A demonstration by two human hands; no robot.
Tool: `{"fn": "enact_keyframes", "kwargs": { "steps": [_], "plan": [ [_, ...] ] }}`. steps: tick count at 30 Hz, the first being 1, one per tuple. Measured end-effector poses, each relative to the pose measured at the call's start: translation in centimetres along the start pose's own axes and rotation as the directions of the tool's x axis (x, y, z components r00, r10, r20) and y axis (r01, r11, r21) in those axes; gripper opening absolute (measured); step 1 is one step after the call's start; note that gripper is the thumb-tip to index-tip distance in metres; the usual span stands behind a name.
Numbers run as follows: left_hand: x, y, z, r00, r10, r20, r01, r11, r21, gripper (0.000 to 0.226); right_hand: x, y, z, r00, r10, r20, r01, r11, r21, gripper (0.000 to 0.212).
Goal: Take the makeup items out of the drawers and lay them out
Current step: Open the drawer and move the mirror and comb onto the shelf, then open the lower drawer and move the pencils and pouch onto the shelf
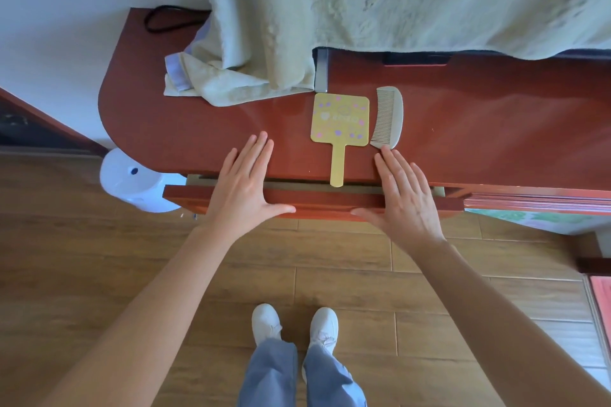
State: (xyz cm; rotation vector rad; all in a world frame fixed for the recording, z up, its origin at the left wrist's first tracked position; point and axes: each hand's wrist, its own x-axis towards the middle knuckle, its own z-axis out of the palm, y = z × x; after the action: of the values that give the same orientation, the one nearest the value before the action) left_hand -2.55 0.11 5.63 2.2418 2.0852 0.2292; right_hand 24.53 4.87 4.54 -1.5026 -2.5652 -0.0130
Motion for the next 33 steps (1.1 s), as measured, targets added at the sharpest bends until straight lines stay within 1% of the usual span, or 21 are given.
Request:
{"fn": "enact_keyframes", "kwargs": {
  "steps": [4, 7, 12, 15, 18, 21, 24, 26, 30, 33],
  "plan": [
    [0.6, 0.3, 0.9, 0.992, -0.058, -0.110, 0.054, 0.998, -0.040, 0.105, 0.6, -0.4, 0.9, 0.995, 0.045, -0.085, -0.043, 0.999, 0.021, 0.079],
    [0.8, 0.5, 1.4, 0.983, -0.085, -0.162, 0.080, 0.996, -0.033, 0.095, 0.7, -0.7, 1.7, 0.984, 0.077, -0.159, -0.074, 0.997, 0.024, 0.070],
    [1.1, 0.8, 2.1, 0.973, -0.105, -0.207, 0.113, 0.993, 0.025, 0.085, 1.0, -1.3, 2.2, 0.964, 0.133, -0.232, -0.126, 0.991, 0.044, 0.058],
    [1.1, 1.1, 2.3, 0.975, -0.115, -0.190, 0.129, 0.990, 0.063, 0.079, 1.2, -1.7, 2.4, 0.954, 0.165, -0.252, -0.160, 0.986, 0.039, 0.053],
    [1.2, 1.2, 2.0, 0.980, -0.122, -0.156, 0.135, 0.988, 0.073, 0.075, 1.2, -1.8, 2.3, 0.953, 0.179, -0.244, -0.179, 0.984, 0.026, 0.052],
    [1.2, 1.3, 1.3, 0.989, -0.120, -0.081, 0.128, 0.988, 0.092, 0.077, 1.1, -2.0, 1.8, 0.962, 0.171, -0.213, -0.175, 0.985, 0.002, 0.053],
    [0.9, 1.9, 0.4, 0.994, -0.112, -0.002, 0.112, 0.989, 0.101, 0.083, 0.7, -2.1, 0.8, 0.982, 0.140, -0.123, -0.149, 0.987, -0.067, 0.062],
    [0.5, 2.7, -0.3, 0.995, -0.096, 0.030, 0.093, 0.992, 0.082, 0.083, 0.1, -2.1, -0.3, 0.988, 0.138, -0.062, -0.143, 0.987, -0.078, 0.068],
    [-0.6, 5.6, -2.5, 0.999, -0.016, 0.039, 0.015, 0.999, 0.043, 0.078, -2.1, -1.5, -3.0, 0.974, 0.226, -0.023, -0.227, 0.972, -0.058, 0.070],
    [-0.9, 8.7, -4.3, 0.997, 0.056, 0.045, -0.056, 0.998, -0.003, 0.082, -4.7, -0.8, -5.3, 0.944, 0.329, -0.031, -0.330, 0.943, -0.049, 0.068]
  ]
}}
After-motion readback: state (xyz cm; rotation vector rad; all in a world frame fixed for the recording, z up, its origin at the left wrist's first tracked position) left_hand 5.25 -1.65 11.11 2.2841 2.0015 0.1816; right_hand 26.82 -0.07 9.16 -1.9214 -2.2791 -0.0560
